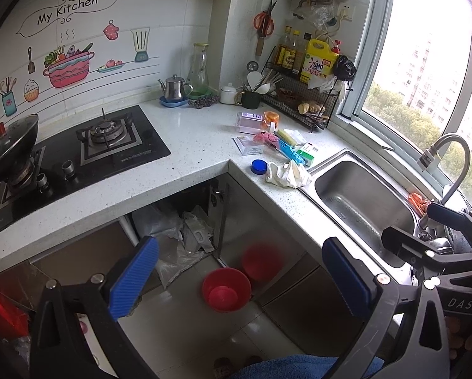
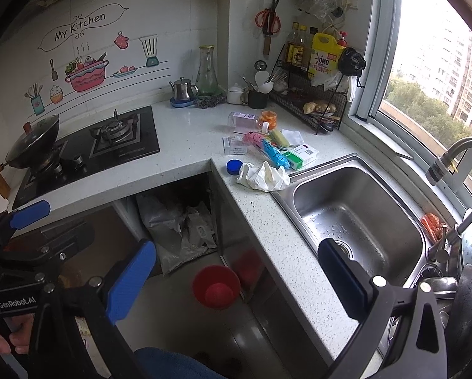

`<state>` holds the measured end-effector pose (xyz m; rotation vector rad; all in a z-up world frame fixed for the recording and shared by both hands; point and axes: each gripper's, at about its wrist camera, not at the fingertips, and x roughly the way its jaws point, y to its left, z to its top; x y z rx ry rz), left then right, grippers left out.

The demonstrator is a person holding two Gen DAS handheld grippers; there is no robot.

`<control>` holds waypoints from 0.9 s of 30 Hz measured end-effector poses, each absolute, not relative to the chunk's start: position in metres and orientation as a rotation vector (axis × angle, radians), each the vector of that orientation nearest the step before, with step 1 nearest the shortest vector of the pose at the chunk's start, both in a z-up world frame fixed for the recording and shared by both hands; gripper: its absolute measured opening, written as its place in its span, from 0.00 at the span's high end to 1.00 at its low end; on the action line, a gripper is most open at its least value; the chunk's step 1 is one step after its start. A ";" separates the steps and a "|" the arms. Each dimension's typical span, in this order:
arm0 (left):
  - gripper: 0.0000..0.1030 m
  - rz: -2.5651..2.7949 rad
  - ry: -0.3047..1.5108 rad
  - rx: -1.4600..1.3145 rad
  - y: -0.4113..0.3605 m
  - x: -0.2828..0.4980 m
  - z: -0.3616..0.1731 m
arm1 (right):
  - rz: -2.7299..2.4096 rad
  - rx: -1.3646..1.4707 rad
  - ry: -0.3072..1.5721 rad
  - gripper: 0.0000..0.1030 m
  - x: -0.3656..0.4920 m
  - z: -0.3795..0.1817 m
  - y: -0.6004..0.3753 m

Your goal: Collect trash

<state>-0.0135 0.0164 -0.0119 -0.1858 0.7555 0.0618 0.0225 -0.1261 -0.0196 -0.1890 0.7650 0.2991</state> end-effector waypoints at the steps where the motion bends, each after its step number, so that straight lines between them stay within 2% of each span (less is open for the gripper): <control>1: 0.00 0.061 0.758 -0.188 0.016 -0.014 -0.013 | 0.300 -0.189 0.769 0.00 0.023 -0.020 -0.126; 27: 0.00 0.059 0.786 -0.187 0.021 -0.011 -0.015 | 0.312 -0.209 0.790 0.00 0.021 -0.023 -0.120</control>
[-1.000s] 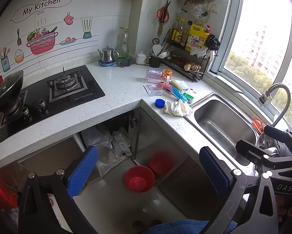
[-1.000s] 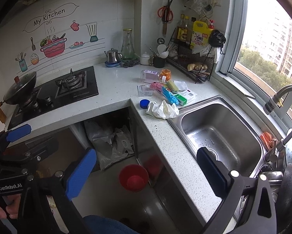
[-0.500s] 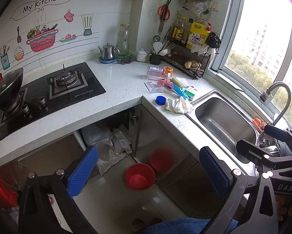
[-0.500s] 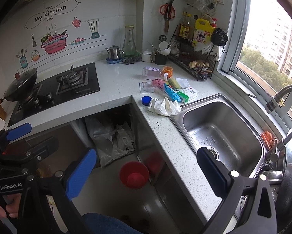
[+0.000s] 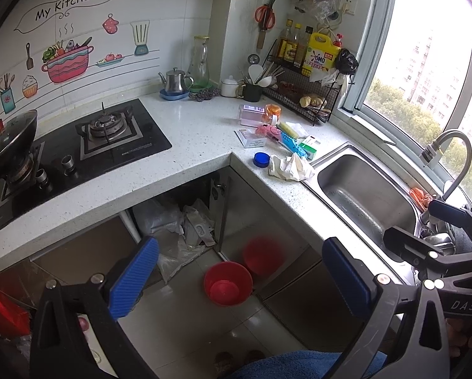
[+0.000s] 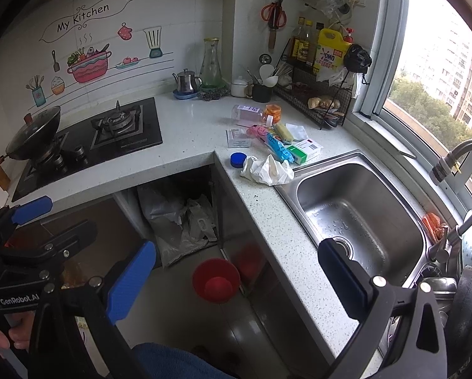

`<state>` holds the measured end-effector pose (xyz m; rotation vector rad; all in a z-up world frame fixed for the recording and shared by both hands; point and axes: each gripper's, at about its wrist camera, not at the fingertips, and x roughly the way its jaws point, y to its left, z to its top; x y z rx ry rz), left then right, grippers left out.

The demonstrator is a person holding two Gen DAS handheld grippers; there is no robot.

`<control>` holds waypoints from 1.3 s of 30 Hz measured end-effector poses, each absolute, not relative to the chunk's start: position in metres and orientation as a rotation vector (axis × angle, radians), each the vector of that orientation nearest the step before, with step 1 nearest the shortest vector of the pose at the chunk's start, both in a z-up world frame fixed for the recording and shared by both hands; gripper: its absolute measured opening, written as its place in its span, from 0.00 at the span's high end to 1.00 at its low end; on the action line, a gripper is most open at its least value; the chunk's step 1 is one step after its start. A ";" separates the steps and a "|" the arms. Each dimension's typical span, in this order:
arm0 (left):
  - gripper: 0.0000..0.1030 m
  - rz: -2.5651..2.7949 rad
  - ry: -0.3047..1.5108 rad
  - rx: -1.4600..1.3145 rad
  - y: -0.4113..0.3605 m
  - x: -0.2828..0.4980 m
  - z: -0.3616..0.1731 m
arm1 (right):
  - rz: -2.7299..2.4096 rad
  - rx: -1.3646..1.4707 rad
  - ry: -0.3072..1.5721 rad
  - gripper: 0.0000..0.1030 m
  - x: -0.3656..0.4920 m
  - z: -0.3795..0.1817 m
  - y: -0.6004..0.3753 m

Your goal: Collect trash

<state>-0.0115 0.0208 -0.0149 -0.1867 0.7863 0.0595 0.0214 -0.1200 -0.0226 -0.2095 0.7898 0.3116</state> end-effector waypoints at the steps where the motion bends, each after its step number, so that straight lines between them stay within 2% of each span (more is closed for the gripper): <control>1: 0.00 0.060 0.787 -0.188 0.021 -0.012 -0.015 | 0.313 -0.210 0.790 0.00 0.022 -0.022 -0.120; 21: 0.00 -0.005 0.799 -0.157 0.034 0.033 -0.003 | 0.282 -0.169 0.777 0.00 0.051 -0.016 -0.118; 32: 0.00 -0.062 0.812 -0.093 0.029 0.106 0.001 | 0.255 -0.123 0.792 0.00 0.111 -0.016 -0.131; 39: 0.00 -0.102 0.877 -0.110 0.024 0.179 -0.021 | 0.275 -0.127 0.858 0.00 0.174 -0.035 -0.133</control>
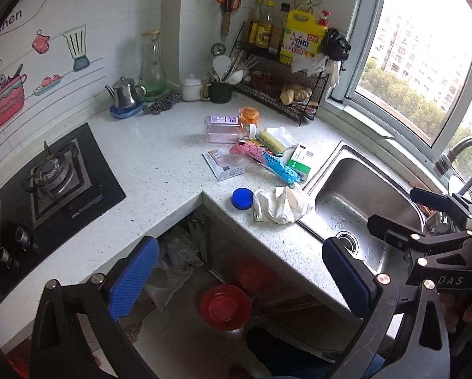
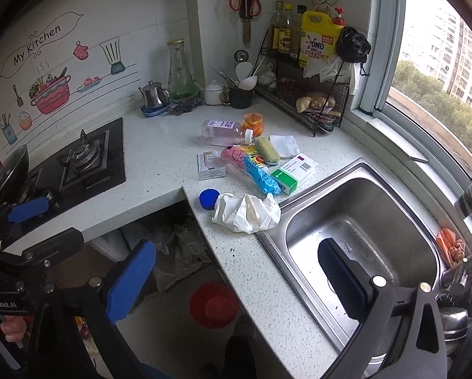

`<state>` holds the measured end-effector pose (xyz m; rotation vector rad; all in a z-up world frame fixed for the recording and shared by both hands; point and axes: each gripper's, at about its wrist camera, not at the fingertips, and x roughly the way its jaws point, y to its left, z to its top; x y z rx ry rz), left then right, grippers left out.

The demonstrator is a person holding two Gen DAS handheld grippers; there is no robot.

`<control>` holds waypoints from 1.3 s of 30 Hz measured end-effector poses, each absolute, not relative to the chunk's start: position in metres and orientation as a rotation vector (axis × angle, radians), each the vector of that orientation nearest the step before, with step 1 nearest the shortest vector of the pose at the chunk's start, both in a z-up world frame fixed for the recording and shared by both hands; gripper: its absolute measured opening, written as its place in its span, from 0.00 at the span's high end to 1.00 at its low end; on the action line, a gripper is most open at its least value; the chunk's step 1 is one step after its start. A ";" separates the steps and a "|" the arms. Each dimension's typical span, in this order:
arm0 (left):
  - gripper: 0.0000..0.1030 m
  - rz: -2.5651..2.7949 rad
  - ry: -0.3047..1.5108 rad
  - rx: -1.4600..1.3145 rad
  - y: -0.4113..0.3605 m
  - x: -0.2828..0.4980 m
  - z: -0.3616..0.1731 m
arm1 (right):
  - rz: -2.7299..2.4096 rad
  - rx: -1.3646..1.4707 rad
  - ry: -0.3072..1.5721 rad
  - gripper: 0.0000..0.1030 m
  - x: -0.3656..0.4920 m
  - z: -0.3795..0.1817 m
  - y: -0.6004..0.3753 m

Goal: Collect trash
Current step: 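Reach the right tool to the crumpled white glove and close on it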

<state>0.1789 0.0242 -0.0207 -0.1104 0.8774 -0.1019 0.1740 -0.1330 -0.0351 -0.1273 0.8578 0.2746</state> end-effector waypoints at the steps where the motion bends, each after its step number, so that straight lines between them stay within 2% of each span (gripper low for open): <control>1: 0.00 -0.108 0.886 -0.118 0.024 0.188 -0.025 | 0.284 -0.128 0.873 0.00 0.184 -0.039 -0.132; 14: 0.00 0.008 1.090 -0.195 0.040 0.292 -0.114 | 0.416 -0.261 1.106 0.00 0.297 -0.126 -0.113; 22: 0.00 0.045 1.194 -0.230 0.042 0.315 -0.164 | 0.475 -0.353 1.230 0.00 0.335 -0.190 -0.104; 27: 0.00 0.056 1.228 -0.259 0.046 0.316 -0.180 | 0.507 -0.401 1.249 0.00 0.339 -0.202 -0.099; 28: 0.00 0.060 1.231 -0.260 0.046 0.316 -0.181 | 0.520 -0.425 1.248 0.02 0.338 -0.205 -0.096; 30: 0.00 0.070 1.236 -0.254 0.046 0.315 -0.183 | 0.539 -0.469 1.239 0.16 0.337 -0.209 -0.090; 31: 0.00 0.070 1.237 -0.255 0.046 0.315 -0.184 | 0.536 -0.494 1.225 0.18 0.335 -0.210 -0.089; 33: 0.00 0.070 1.237 -0.254 0.047 0.314 -0.185 | 0.561 -0.489 1.222 0.29 0.331 -0.208 -0.091; 38: 0.00 0.061 1.236 -0.241 0.044 0.311 -0.183 | 0.562 -0.480 1.212 0.45 0.324 -0.205 -0.095; 39: 0.00 0.058 1.235 -0.237 0.043 0.311 -0.182 | 0.549 -0.474 1.212 0.45 0.324 -0.204 -0.090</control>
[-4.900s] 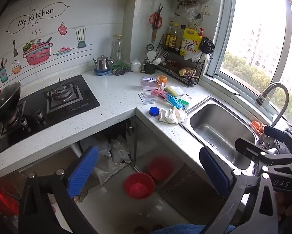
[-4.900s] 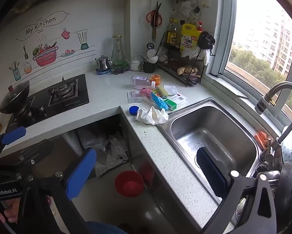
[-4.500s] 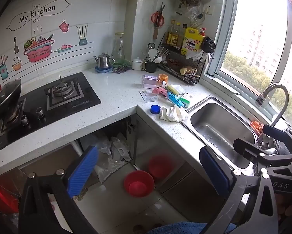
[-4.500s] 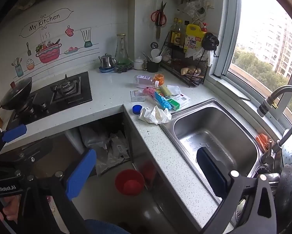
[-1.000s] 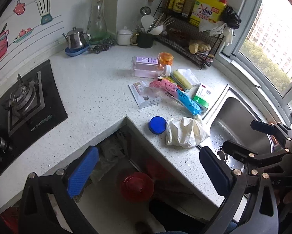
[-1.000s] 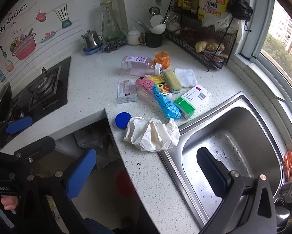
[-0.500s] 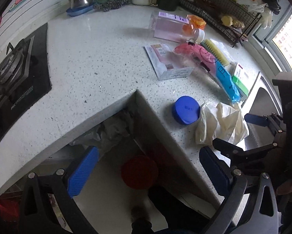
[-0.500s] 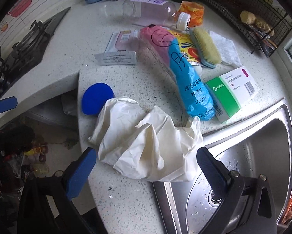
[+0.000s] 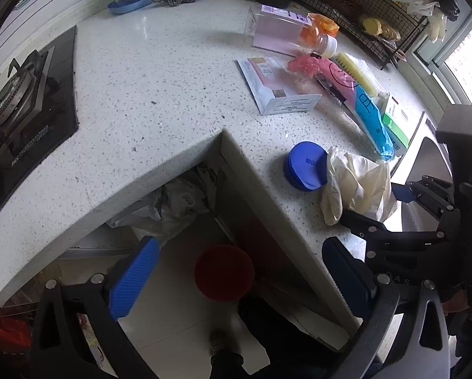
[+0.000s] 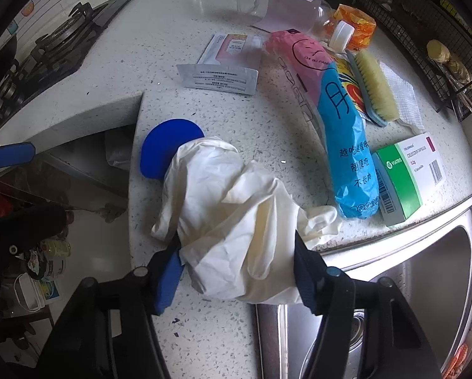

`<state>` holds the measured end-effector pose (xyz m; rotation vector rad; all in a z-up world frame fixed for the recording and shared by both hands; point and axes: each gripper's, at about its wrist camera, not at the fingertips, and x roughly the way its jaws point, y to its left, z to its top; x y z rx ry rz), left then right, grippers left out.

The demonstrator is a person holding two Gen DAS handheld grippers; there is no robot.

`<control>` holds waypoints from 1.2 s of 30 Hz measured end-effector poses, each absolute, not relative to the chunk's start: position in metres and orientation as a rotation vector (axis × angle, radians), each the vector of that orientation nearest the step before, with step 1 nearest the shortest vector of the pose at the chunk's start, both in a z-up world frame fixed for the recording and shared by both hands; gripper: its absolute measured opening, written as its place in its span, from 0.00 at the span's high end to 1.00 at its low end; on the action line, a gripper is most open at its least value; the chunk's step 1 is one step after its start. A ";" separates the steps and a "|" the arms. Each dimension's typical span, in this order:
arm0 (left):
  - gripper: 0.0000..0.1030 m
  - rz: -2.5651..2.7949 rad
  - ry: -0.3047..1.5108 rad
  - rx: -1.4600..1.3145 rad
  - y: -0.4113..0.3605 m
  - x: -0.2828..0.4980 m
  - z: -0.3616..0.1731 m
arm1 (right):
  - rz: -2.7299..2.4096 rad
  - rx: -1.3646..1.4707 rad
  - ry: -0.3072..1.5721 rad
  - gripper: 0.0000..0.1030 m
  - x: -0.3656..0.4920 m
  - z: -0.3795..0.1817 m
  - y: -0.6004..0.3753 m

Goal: Collect trash
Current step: 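Reach the right tool to the crumpled white glove and close on it, then lift the glove with the right tool while the left tool grasps the pink-blue bag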

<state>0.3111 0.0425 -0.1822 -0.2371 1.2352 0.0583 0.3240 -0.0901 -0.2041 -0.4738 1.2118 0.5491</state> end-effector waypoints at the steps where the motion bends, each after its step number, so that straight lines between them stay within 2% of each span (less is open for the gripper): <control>1: 0.00 0.057 1.234 -0.234 0.041 0.311 -0.182 | 0.540 -0.466 1.211 0.45 0.323 -0.204 -0.091; 5: 0.00 0.053 1.239 -0.224 0.039 0.310 -0.182 | 0.534 -0.462 1.189 0.45 0.333 -0.210 -0.083; 7: 0.00 0.049 1.238 -0.221 0.038 0.308 -0.181 | 0.542 -0.451 1.181 0.49 0.326 -0.210 -0.081; 12: 0.00 0.051 1.237 -0.222 0.036 0.310 -0.179 | 0.552 -0.477 1.188 0.86 0.321 -0.204 -0.089; 14: 0.00 0.051 1.231 -0.222 0.034 0.311 -0.176 | 0.550 -0.466 1.192 0.91 0.323 -0.202 -0.095; 25: 0.00 0.017 1.173 -0.291 0.026 0.330 -0.145 | 0.510 -0.299 1.121 0.93 0.325 -0.141 -0.135; 30: 0.00 -0.001 1.145 -0.314 0.011 0.362 -0.130 | 0.430 -0.245 1.076 0.93 0.341 -0.111 -0.159; 36: 0.00 -0.009 1.209 -0.264 -0.019 0.413 -0.135 | 0.360 -0.194 1.054 0.93 0.375 -0.103 -0.182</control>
